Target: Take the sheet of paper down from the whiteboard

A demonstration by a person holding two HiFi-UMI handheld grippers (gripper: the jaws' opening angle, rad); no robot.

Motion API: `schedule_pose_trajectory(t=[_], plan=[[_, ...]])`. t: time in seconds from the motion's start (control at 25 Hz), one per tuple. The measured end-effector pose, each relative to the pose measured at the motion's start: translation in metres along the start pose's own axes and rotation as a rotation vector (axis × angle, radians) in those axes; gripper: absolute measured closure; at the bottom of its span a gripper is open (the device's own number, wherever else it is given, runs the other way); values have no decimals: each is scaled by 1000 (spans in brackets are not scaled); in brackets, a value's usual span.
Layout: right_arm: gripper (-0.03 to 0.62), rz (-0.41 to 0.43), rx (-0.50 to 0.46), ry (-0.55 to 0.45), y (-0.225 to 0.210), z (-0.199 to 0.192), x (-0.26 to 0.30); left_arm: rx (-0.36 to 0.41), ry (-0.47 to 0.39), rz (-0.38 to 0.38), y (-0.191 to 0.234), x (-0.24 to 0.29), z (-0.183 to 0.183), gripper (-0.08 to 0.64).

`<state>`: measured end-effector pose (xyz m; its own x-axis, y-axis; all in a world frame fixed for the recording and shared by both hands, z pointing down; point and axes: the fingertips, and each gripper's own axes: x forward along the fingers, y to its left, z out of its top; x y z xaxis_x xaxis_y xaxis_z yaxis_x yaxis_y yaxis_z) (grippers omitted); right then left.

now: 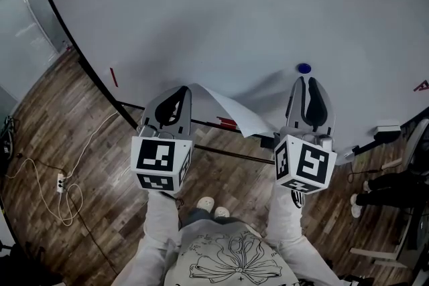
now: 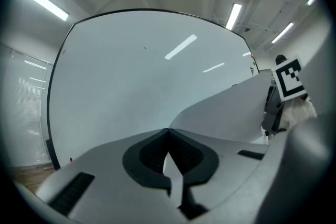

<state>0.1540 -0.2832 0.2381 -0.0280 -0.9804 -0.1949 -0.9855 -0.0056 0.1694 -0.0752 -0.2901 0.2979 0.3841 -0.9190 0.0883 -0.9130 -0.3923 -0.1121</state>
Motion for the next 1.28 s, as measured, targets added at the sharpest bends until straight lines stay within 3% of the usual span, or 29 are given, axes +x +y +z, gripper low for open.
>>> schedule_pose_trajectory(t=[0.32,0.76,1.28], plan=[[574,50,39,-18,6,15,-20,45,-58,15,-11,-13,17,557],[589,123,43,21,37,5,-26,17,-103,20,-21,-16,26,557],[591,104,56,31,20,-3,-26,11,-91,5,-35,-5,24,557]])
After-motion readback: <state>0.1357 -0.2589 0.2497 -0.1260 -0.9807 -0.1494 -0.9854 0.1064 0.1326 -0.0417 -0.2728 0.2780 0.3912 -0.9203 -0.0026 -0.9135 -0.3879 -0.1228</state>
